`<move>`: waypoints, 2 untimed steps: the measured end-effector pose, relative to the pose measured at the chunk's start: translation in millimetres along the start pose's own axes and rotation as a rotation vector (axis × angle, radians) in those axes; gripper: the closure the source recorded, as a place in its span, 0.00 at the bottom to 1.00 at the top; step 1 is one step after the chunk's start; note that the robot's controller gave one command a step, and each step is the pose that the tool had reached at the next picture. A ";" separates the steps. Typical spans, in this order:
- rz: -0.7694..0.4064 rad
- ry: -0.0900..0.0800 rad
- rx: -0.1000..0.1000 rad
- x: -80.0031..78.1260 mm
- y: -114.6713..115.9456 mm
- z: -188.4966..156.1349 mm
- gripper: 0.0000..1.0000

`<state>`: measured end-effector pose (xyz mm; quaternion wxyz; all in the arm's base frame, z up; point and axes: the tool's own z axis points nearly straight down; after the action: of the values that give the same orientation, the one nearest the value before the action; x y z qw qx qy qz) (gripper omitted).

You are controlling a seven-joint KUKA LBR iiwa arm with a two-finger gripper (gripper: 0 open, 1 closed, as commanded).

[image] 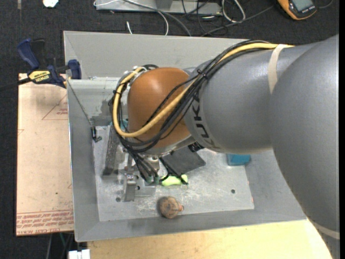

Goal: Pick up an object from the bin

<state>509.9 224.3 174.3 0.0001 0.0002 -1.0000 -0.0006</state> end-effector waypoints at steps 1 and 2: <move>-0.050 -0.003 -0.002 -45.1 -39.2 51.9 0.00; 0.055 -0.004 -0.005 -47.8 -47.2 92.6 0.00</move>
Offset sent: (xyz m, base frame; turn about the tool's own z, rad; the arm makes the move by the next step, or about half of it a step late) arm 0.0460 -0.0469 -0.1043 0.0782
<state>557.7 177.2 81.6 -0.0017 -0.0272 -0.9996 -0.0030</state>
